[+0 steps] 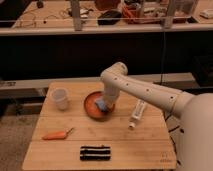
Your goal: Place the white sponge in the ceramic bowl
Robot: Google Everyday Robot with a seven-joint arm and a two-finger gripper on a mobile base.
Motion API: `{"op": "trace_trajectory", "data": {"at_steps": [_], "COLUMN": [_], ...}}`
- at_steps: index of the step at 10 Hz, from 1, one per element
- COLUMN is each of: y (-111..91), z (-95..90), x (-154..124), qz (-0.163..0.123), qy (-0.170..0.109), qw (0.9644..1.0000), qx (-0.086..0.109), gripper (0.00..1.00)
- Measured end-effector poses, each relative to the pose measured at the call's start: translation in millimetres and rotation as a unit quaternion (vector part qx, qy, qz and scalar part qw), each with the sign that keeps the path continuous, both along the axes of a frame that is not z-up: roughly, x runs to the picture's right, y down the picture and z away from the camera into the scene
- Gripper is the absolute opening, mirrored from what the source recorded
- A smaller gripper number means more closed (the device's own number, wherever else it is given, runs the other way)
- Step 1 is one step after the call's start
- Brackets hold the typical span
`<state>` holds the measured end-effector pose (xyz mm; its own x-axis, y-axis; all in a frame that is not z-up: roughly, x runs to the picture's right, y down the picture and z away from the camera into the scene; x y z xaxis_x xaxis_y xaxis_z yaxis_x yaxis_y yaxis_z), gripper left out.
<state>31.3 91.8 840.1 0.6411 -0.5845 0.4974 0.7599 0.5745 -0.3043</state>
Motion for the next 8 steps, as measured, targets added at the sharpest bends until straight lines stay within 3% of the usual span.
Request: {"op": "trace_trajectory", "data": {"at_steps": [2,4,5,8], "y": [-0.4,0.2,0.3,0.5], "z": [-5.0,-6.9,-7.0,-6.5], "x": [2.3,-0.7,1.2,3.0], "qz": [-0.002,-0.003,-0.001,0.008], "qy": [-0.026,-0.05,-0.053,-0.062], "qw": [0.9996,0.9987,0.9986,0.998], "qx": [0.012,0.007,0.008,0.011], "gripper": [0.53,0.75,0.79,0.8]}}
